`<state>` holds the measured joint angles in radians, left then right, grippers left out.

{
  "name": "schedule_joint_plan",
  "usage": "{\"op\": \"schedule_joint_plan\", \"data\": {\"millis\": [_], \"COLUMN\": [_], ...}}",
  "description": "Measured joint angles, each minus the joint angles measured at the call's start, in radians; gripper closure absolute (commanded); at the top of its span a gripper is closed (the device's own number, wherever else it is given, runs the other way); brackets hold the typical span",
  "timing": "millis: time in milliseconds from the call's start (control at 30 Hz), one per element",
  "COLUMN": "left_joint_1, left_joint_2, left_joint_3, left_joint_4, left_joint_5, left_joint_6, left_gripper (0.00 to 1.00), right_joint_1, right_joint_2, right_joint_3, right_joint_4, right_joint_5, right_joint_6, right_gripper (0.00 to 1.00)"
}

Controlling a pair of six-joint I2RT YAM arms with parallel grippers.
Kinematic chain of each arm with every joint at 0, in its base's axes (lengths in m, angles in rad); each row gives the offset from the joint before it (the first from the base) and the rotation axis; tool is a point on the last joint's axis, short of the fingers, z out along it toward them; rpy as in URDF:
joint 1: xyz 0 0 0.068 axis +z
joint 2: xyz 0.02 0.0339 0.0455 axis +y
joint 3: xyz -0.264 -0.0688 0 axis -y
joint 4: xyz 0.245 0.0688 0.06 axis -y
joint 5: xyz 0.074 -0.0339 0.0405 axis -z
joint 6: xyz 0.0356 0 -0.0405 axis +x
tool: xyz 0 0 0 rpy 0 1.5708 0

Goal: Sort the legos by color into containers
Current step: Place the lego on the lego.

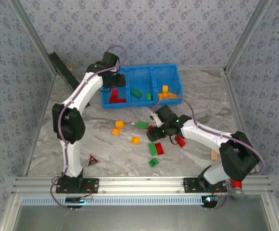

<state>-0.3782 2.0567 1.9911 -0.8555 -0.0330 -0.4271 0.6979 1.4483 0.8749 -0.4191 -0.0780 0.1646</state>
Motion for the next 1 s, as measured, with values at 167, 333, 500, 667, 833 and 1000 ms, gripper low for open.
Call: {"op": "schedule_joint_plan", "data": {"millis": [167,333,500,667,833,1000], "left_joint_1": [0.037,0.048,0.048,0.048,0.048,0.048], "left_joint_2": [0.113,0.195,0.229,0.252,0.272,0.276], "left_joint_3": [0.045,0.113,0.145,0.16,0.162,0.174], "left_joint_4": [-0.009,-0.028,-0.039,-0.046,-0.057,-0.068], "left_joint_5": [0.016,0.025,0.038,0.044,0.043,0.044], "left_joint_6": [-0.004,-0.008,-0.016,-0.027,-0.034,-0.038], "left_gripper": [0.52,0.52,0.51,0.51,0.49,0.41], "right_joint_1": [0.039,0.051,0.051,0.046,0.027,0.01], "right_joint_2": [0.019,0.037,0.044,0.057,0.091,0.122], "right_joint_3": [-0.024,-0.03,-0.03,-0.03,-0.03,-0.023], "right_joint_4": [0.01,0.013,0.017,0.023,0.031,0.034], "right_joint_5": [0.024,0.054,0.091,0.114,0.12,0.12], "right_joint_6": [0.0,0.0,-0.003,-0.024,-0.043,-0.057], "right_gripper": [0.18,0.19,0.2,0.24,0.27,0.29]}}
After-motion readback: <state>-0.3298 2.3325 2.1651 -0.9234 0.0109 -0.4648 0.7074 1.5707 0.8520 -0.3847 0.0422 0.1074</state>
